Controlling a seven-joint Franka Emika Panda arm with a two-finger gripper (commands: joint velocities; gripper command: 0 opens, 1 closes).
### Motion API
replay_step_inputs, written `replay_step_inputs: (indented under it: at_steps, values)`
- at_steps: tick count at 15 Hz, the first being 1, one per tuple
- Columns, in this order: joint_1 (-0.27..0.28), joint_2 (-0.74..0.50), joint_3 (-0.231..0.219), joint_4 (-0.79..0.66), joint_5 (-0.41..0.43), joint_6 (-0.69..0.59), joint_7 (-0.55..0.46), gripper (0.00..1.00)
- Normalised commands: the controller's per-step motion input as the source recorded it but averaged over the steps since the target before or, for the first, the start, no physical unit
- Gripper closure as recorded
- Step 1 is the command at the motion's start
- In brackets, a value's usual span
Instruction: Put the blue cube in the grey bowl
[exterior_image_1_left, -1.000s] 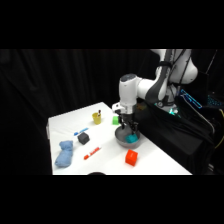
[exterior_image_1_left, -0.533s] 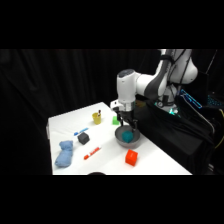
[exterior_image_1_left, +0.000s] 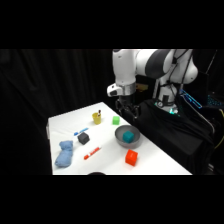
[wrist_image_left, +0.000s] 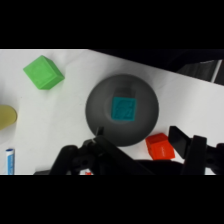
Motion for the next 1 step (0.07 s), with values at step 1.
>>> replay_step_inputs:
  at_steps: [1]
  values:
    - [0.010,-0.17,-0.026,0.29,-0.054,-0.37,0.10,0.00]
